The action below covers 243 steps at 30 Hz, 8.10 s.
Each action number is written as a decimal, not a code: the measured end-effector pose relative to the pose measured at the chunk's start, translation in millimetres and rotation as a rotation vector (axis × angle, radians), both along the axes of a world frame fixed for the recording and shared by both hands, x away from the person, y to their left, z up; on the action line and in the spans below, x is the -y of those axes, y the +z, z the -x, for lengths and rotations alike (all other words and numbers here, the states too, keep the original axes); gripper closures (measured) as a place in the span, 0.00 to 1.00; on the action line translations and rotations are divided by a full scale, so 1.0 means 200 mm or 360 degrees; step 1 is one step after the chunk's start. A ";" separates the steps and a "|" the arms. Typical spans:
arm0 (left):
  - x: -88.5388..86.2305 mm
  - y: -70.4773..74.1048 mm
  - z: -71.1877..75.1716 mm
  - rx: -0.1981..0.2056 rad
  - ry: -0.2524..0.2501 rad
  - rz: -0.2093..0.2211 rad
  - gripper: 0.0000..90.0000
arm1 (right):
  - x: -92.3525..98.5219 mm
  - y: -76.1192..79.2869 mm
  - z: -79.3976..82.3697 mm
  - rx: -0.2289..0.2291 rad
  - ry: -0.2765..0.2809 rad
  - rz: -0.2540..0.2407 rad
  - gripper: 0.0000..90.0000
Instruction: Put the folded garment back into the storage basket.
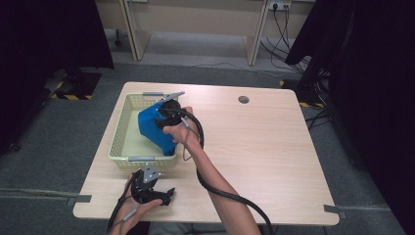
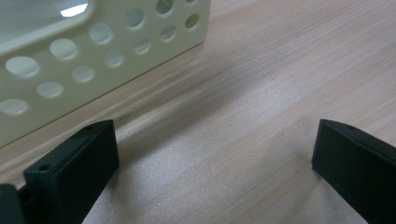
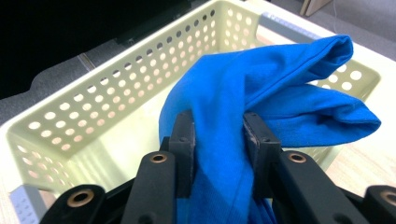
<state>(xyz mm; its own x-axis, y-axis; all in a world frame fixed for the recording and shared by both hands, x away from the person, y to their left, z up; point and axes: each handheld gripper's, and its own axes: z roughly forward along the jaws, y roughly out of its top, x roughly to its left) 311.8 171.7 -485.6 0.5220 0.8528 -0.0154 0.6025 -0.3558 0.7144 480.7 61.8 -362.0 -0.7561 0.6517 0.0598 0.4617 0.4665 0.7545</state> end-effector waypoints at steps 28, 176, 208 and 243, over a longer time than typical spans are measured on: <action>0.00 0.00 0.00 0.0000 -0.0002 -0.0001 0.00 | 0.12 0.05 0.00 -0.0077 -0.0087 -0.0089 0.45; 0.00 0.00 0.00 -0.0002 0.0011 0.0000 0.00 | 1.26 -0.58 0.54 -0.0098 -0.0344 0.0142 0.03; 0.00 0.00 -0.01 -0.0001 0.0019 -0.0002 0.00 | 1.33 -0.59 0.69 -0.0077 -0.0352 0.0192 0.01; 0.00 0.00 -0.01 -0.0001 0.0020 -0.0002 0.00 | 1.43 -0.58 0.82 -0.0086 -0.0356 0.0188 0.01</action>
<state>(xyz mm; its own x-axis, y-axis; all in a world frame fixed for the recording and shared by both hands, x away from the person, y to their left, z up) 312.9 171.7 -485.6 0.5114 0.8592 -0.0149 0.6072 -0.3491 0.7137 316.2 -223.3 -478.6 -0.5900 0.8074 0.0098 0.6016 0.4314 0.6723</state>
